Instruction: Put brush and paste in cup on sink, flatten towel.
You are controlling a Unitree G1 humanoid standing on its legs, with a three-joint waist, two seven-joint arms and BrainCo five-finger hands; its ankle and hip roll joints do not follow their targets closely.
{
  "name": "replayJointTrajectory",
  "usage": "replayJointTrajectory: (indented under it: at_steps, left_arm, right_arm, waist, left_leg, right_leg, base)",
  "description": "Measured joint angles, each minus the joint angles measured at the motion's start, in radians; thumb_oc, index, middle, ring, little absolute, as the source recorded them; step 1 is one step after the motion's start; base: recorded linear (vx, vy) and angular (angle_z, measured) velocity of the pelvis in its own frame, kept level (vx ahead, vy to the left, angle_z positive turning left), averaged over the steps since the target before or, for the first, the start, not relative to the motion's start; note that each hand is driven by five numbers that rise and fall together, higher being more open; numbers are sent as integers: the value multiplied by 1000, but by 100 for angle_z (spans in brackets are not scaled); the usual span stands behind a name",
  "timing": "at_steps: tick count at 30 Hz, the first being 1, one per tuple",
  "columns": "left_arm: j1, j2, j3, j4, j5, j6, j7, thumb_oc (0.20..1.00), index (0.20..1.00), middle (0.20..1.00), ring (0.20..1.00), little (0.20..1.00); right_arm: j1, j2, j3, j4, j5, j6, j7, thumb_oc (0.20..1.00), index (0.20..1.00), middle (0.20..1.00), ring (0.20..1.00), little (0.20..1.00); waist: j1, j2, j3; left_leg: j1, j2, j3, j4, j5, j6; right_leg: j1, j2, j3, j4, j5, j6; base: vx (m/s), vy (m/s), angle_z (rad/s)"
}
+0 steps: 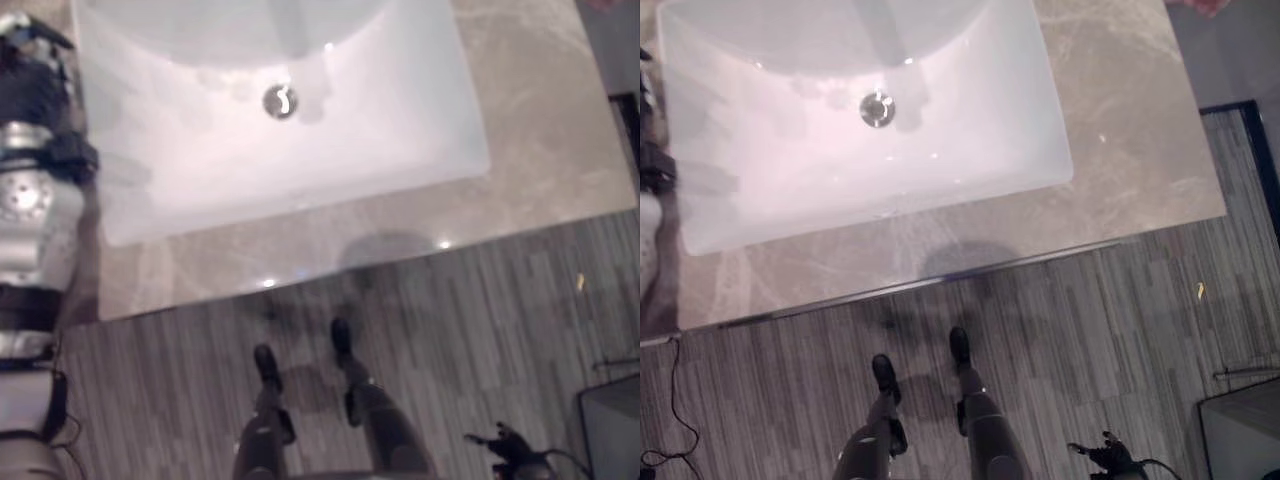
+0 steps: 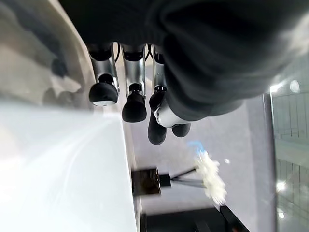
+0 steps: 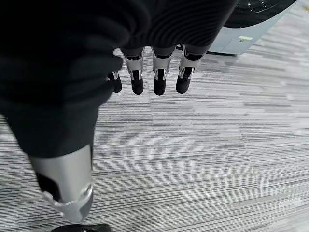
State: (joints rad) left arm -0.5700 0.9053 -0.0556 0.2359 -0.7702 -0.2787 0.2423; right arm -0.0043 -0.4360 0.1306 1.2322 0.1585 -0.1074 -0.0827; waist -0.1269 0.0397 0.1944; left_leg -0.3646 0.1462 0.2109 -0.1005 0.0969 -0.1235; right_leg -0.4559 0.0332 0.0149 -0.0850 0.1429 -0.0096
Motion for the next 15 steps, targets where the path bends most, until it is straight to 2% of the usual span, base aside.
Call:
replayJointTrajectory:
  at_steps: [2, 7, 15]
  left_arm:
    - [89, -21, 14, -68, 0, 1, -14, 200, 200, 200, 200, 200]
    - [205, -29, 49, -75, 2, 3, -34, 200, 200, 200, 200, 200]
    - [196, -12, 57, -27, 2, 3, -50, 200, 200, 200, 200, 200]
  right_arm:
    - [2, 0, -1, 1, 0, 2, 0, 1000, 1000, 1000, 1000, 1000]
    - [10, -5, -10, 6, -4, 5, 4, 1000, 1000, 1000, 1000, 1000]
    - [21, -29, -22, 7, -8, 7, 16, 1000, 1000, 1000, 1000, 1000]
  waist:
    - [-4, 3, -2]
    - [23, 23, -13]
    - [36, 60, -22]
  left_leg:
    - [16, 0, -3, 0, 0, 0]
    - [10, -3, -25, -5, -3, 4]
    - [-30, -25, -68, 0, 19, 20]
  right_leg:
    - [17, -1, -3, 0, 0, 0]
    - [20, -6, -21, 0, -2, 3]
    - [2, -27, -63, 0, 6, 3]
  base:
    - [-51, 56, 6]
    - [-92, 83, 10]
    - [-42, 73, 16]
